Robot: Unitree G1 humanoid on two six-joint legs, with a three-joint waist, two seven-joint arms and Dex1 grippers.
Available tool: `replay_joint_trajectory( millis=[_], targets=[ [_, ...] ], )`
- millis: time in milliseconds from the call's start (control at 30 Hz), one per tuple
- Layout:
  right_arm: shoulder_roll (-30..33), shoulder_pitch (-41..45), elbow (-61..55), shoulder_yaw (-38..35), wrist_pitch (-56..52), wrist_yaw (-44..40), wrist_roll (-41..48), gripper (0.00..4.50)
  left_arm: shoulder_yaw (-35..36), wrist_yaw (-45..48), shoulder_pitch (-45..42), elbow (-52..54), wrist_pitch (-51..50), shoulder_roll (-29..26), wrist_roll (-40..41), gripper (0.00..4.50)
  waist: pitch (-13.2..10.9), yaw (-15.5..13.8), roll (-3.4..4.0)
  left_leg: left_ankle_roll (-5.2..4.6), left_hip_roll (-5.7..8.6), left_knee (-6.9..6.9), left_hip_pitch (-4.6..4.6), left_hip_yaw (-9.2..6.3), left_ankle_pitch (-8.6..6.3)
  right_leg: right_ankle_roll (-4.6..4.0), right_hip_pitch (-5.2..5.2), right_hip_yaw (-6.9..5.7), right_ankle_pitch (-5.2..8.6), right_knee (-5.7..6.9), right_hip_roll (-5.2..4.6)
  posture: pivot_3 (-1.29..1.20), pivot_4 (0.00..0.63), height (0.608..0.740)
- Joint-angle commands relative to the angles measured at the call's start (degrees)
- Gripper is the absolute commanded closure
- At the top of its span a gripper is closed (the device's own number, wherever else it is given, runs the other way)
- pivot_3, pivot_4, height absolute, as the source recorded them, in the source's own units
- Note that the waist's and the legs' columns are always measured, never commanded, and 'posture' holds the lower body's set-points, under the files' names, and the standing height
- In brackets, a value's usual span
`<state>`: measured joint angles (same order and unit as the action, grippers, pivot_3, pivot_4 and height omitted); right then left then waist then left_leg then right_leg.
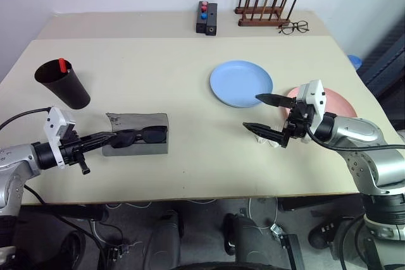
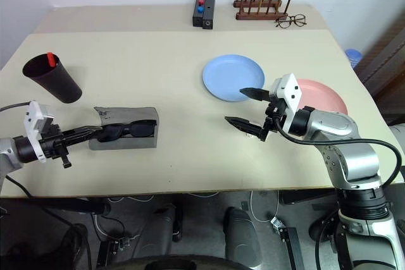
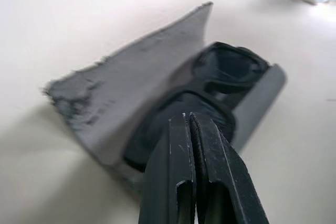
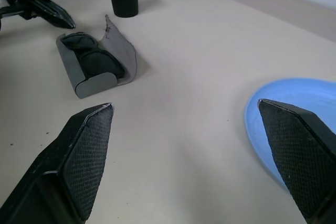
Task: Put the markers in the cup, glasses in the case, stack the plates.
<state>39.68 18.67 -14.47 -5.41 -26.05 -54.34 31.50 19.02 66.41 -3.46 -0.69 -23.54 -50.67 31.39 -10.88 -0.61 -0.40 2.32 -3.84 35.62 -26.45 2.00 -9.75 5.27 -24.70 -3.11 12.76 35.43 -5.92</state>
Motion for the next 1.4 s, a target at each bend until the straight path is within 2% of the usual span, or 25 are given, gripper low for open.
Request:
replay_joint_trajectory(
  millis=[33, 167, 333, 567, 833, 933, 1133, 1233, 1400],
  targets=[
    [-0.1, 0.2, -1.0, -1.2, 1.2, 0.1, 0.2, 0.00, 2.0, 1.4, 1.6, 4.1, -2.4, -1.4, 2.7, 4.45, 0.0, 0.0, 0.00, 0.00, 0.00, 0.00, 0.00, 0.00, 0.00, 0.00, 0.00, 0.00, 0.00, 0.00, 0.00, 0.00, 0.150, 0.740],
    [-0.5, 0.1, -0.9, -0.8, 1.8, 0.1, 0.0, 0.00, 1.6, 2.4, 4.0, 6.6, -3.7, -2.3, 2.8, 4.45, 0.0, 0.0, 0.00, 0.02, 0.00, 0.00, 0.00, 0.00, -0.01, 0.00, -0.01, 0.00, 0.00, -0.01, 0.00, 0.00, 0.150, 0.740],
    [-1.5, -0.1, -0.8, -0.4, 2.8, 0.5, -0.4, 0.00, -0.2, -0.2, 4.4, 7.2, -1.9, -0.8, 0.1, 4.45, 0.0, -0.1, 0.00, 0.02, 0.00, 0.00, 0.00, 0.00, -0.01, 0.00, -0.01, 0.00, 0.00, -0.03, 0.00, 0.00, 0.150, 0.740],
    [-2.5, -1.3, -0.4, -0.1, 5.0, 0.8, -1.9, 0.00, -3.4, -4.0, -3.0, -0.1, 4.8, 1.9, -5.4, 4.45, 0.0, -0.2, -0.01, 0.02, 0.00, 0.02, 0.00, -0.01, -0.01, 0.00, 0.02, -0.02, 0.00, -0.02, 0.00, 0.00, 0.150, 0.740],
    [-3.3, -2.6, -1.0, 0.0, 6.0, 1.6, -2.1, 0.00, -4.2, -2.7, -7.3, -6.5, 8.4, 2.5, -6.7, 4.45, 0.0, 0.0, -0.01, -0.12, -0.01, 0.00, 0.02, 0.01, 0.08, 0.01, 0.02, -0.01, -0.01, 0.01, 0.02, 0.00, 0.150, 0.740],
    [-4.3, -3.4, -3.4, 1.0, 4.8, 1.5, -0.3, 0.00, -2.9, -1.1, -7.5, -4.6, 3.0, 2.0, -2.3, 4.45, 0.0, 0.0, -0.01, -0.12, -0.01, 0.01, 0.01, 0.01, 0.08, 0.01, 0.03, -0.01, -0.01, 0.01, 0.02, 0.00, 0.150, 0.740],
    [-7.2, -2.9, -6.1, 4.1, 3.6, 2.3, 0.4, 0.00, -1.7, 5.3, -3.2, 2.3, -11.8, -2.5, 7.7, 4.45, 0.0, 0.0, 0.01, -0.12, -0.02, 0.01, 0.01, -0.01, 0.07, 0.01, 0.03, -0.01, 0.00, 0.01, 0.02, 0.00, 0.150, 0.740],
    [-9.0, -1.8, -6.1, 5.9, 4.0, 3.0, -0.2, 0.00, -3.4, 6.5, -0.7, 3.9, -12.0, -4.1, 6.3, 4.45, 0.0, 0.1, 0.02, -0.09, -0.02, 0.00, 0.03, -0.02, 0.06, 0.01, 0.02, -0.01, 0.00, 0.01, 0.01, 0.00, 0.150, 0.740],
    [-9.8, -1.1, -5.3, 6.5, 4.7, 3.2, -0.9, 0.00, -6.3, 3.7, -2.5, 2.0, -6.0, -2.5, 0.4, 4.45, 0.0, -0.3, 0.00, 0.02, -0.02, 0.00, 0.02, -0.02, -0.01, 0.00, -0.09, -0.02, 0.00, -0.04, 0.01, 0.00, 0.150, 0.740]
  ],
)
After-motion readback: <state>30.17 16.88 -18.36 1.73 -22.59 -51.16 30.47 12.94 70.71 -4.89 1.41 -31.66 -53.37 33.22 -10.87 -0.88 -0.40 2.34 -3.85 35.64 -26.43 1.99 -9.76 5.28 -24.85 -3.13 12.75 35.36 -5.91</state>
